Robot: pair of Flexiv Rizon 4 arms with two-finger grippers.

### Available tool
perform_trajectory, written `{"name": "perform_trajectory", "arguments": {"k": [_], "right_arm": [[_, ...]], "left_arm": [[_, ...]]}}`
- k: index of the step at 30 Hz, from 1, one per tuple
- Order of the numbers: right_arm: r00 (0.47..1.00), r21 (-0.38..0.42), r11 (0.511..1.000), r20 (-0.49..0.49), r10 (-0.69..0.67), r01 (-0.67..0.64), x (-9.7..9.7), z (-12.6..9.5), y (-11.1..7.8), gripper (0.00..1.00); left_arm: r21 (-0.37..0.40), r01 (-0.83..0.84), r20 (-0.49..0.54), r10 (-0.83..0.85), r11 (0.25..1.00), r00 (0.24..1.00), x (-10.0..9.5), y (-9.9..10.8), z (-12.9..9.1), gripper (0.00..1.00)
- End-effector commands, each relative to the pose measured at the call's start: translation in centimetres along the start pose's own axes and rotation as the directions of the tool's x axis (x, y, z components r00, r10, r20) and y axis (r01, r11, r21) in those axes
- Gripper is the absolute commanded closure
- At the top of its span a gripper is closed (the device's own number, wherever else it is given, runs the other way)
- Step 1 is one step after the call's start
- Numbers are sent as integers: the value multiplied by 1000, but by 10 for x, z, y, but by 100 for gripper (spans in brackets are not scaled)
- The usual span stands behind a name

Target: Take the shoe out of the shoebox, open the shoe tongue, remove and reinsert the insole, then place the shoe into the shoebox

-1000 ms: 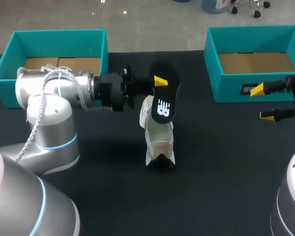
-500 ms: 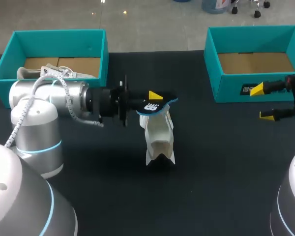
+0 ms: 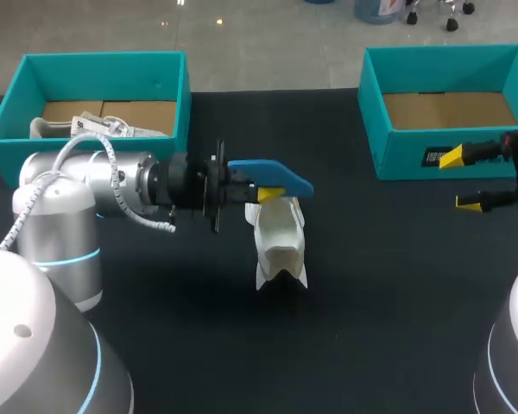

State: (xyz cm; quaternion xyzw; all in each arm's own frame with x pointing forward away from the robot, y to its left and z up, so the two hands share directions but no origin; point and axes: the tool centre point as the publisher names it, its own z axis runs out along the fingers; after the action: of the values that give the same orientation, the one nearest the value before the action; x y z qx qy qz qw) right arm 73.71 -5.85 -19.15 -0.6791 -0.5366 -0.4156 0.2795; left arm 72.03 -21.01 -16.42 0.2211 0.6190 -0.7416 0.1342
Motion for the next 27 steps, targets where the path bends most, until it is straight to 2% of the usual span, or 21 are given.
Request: {"name": "perform_trajectory", "arguments": {"k": [1, 4, 10, 14, 18, 20, 27], "right_arm": [[1000, -2, 1000, 4, 1, -1, 0, 0, -2, 0], [1000, -2, 1000, 4, 1, -1, 0, 0, -2, 0], [1000, -2, 1000, 4, 1, -1, 0, 0, -2, 0], [1000, -2, 1000, 4, 1, -1, 0, 0, -2, 0], [1000, -2, 1000, 4, 1, -1, 0, 0, -2, 0], [1000, -2, 1000, 4, 1, -1, 0, 0, -2, 0], [1000, -2, 1000, 4, 1, -1, 0, 0, -2, 0]], "left_arm": [[16, 18, -11, -18, 1000, 1000, 1, 5, 1, 100], [35, 74, -31, -73, 997, 997, 9, 12, 3, 100], [16, 135, -54, -134, 991, 990, 26, 17, 5, 100], [-4, 142, -34, -142, 990, 989, 36, 21, 1, 100], [-27, 122, -1, -122, 992, 992, 43, 36, -7, 100], [-47, 118, 13, -118, 992, 993, 46, 45, -10, 100], [-44, 97, 37, -96, 994, 995, 42, 63, -17, 100]]}}
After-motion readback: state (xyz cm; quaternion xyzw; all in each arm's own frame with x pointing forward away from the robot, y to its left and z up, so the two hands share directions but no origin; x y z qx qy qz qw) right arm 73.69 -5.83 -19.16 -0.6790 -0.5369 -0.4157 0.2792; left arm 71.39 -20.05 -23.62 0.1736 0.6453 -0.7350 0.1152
